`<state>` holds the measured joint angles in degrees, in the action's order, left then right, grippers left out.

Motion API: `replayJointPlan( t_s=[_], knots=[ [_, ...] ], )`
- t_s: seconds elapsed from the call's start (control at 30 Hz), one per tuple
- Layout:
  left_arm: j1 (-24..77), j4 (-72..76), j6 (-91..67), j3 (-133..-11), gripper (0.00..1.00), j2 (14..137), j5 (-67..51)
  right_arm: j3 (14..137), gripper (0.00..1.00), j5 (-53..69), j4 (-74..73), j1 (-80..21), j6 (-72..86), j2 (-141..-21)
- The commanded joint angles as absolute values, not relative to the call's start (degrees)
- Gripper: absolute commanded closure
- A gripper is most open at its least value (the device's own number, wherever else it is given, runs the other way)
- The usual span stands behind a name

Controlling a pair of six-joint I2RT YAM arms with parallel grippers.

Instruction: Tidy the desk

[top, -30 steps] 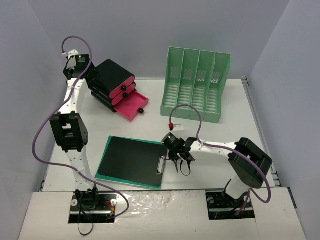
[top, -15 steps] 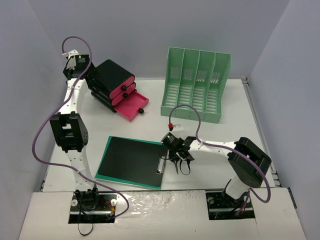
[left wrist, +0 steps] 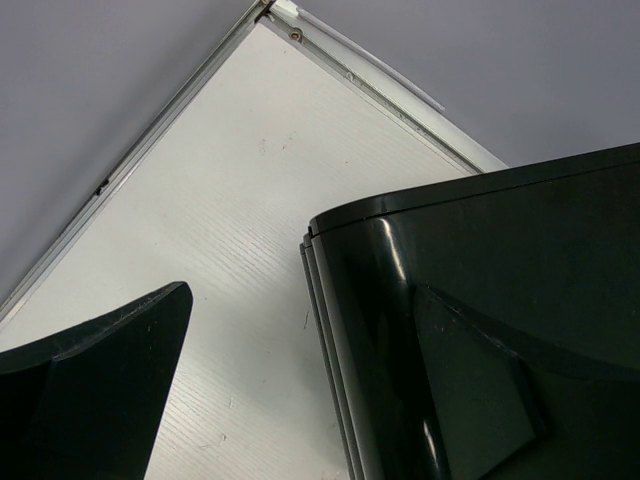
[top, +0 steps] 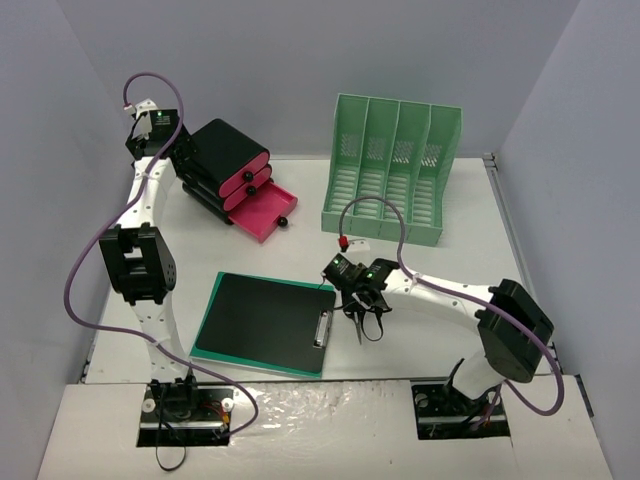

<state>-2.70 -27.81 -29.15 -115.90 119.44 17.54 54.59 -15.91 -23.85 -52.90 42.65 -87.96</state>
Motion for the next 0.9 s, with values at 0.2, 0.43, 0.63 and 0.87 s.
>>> replayJointPlan(
  t_s=[0.2, 0.43, 0.63, 0.87],
  knots=[
    [-3.34, -35.07, -26.99, -114.51, 0.1, 117.86, 17.58, 71.91, 1.0, -20.74, -28.9, -52.11, 37.08, -88.45],
    [-3.34, -35.13, -27.16, -114.21, 0.1, 117.69, 17.6, 86.46, 1.0, -18.89, -25.81, -50.81, 30.46, -99.42],
    [-3.34, -34.93, -27.16, -113.68, 0.1, 117.51, 17.75, 98.05, 1.0, -12.14, -21.02, -46.78, 27.43, -108.61],
    [-3.34, -34.89, -27.12, -113.34, 0.1, 117.25, 17.88, 113.15, 1.0, -7.09, -20.43, -44.08, 25.41, -120.46]
  ],
)
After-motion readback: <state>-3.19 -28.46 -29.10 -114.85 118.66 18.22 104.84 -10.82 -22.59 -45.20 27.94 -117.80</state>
